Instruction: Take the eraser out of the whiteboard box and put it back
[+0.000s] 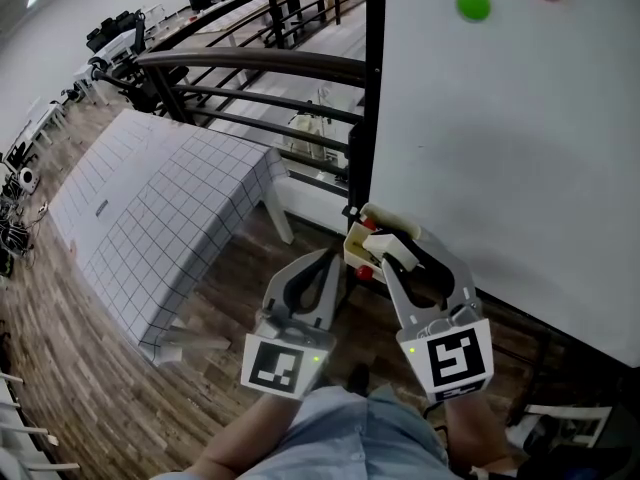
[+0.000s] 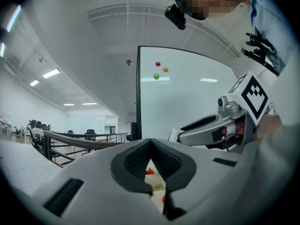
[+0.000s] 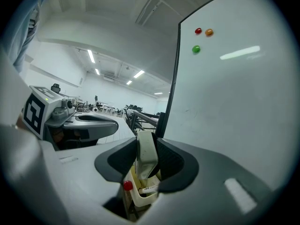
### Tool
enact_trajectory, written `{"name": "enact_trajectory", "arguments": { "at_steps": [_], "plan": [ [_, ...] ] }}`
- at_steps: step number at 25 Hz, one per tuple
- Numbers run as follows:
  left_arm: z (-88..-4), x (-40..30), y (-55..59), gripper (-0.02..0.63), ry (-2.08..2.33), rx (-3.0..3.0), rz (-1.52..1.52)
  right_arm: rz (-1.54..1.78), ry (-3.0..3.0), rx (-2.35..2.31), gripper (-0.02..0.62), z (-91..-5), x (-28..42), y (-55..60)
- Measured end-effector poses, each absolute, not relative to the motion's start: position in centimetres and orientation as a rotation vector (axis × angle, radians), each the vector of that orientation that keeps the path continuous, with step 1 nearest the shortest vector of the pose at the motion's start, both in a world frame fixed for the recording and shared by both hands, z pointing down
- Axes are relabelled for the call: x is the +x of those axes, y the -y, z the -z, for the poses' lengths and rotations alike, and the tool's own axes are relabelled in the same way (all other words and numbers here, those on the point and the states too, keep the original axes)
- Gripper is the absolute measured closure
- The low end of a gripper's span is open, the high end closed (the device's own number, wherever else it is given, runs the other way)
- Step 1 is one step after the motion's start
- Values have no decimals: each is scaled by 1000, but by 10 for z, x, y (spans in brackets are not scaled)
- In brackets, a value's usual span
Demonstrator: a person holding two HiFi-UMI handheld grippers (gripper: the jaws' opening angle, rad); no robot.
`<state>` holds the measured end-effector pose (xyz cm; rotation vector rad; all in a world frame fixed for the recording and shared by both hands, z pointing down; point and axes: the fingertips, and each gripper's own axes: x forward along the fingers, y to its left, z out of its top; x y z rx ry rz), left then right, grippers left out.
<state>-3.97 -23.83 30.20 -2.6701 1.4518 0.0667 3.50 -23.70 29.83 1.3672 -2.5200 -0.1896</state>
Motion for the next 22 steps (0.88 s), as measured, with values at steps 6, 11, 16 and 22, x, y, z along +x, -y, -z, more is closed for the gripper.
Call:
{"name": "enact_trajectory", "arguments": {
  "at_steps": [6, 11, 16, 22],
  "plan": [
    [-304, -44, 246, 607, -1452, -2675, -52, 162, 2490, 1367, 466, -311, 30, 246],
    [-307, -48, 254, 607, -1440, -2691, -40, 131, 2459, 1369, 466, -323, 25, 255],
    [-312, -52, 268, 607, -1419, -2717, -40, 107, 2425, 1349, 466, -336, 17, 267],
    [-321, -56, 290, 607, -1388, -2764, -22, 44, 2362, 1339, 465, -360, 10, 284]
  ]
}}
